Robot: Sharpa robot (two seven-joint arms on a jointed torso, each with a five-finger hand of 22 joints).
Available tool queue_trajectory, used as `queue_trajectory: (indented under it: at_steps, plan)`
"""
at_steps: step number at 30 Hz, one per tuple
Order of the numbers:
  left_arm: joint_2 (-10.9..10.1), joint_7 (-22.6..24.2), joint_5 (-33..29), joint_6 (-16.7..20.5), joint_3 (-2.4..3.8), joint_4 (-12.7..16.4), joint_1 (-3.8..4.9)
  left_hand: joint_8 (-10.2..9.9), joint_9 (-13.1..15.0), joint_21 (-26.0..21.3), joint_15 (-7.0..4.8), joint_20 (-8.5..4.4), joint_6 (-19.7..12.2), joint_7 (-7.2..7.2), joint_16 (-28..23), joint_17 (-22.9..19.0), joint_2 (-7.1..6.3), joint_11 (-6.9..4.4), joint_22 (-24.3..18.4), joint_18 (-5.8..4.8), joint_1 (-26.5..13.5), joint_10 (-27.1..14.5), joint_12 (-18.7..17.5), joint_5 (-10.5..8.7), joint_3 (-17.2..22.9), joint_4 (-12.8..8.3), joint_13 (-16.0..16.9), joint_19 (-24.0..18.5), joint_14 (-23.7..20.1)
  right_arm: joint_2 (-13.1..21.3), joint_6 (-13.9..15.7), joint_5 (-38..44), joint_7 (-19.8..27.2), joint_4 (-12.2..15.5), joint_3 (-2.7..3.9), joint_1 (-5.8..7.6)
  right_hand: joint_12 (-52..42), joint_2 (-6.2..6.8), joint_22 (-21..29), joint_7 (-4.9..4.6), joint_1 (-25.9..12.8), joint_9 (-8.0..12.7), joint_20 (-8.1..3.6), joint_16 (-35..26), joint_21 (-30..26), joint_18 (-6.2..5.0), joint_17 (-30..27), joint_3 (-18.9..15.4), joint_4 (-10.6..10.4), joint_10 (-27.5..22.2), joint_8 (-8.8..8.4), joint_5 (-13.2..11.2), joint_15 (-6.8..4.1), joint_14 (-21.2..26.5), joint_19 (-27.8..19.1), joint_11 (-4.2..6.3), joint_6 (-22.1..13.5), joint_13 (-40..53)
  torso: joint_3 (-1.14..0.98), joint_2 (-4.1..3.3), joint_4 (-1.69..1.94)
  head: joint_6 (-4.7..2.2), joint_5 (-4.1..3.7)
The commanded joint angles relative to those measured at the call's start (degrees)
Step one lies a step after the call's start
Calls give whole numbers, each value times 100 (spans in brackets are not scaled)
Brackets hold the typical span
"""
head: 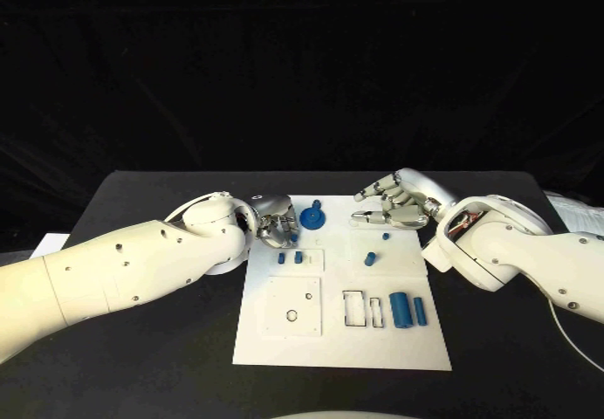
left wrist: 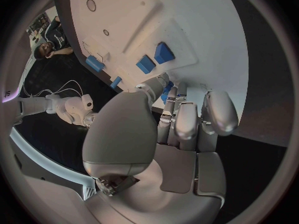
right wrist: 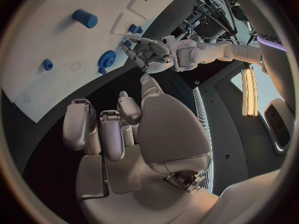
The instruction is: Assemble the parts on the task board
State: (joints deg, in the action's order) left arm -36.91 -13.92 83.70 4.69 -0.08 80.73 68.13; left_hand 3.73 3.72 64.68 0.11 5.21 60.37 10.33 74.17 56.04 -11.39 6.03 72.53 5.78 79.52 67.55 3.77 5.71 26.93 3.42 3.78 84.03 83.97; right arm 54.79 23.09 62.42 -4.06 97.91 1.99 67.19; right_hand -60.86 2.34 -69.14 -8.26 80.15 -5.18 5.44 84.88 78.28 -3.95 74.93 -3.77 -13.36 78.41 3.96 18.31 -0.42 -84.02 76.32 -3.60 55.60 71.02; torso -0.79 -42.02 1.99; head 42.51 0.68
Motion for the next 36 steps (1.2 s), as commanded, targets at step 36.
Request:
queue_trajectory:
  at_steps: [36]
  plan:
    - [-966,2314,-7195,1737,23,572,4,201,45,-3218,47,108,26,-28,-1057,-2055,419,-13,-2070,473,160,-208,288,136,-3,-90,26,-1104,-795,141,-1265,3062,-741,-346,0,-39,5427,132,323,32,1237,-21,78,-526,-270,-143,-49,841,10,-1534,-14,-557,55,-295,-206,-101,546,-5299,11,8,-5,-104,-174]
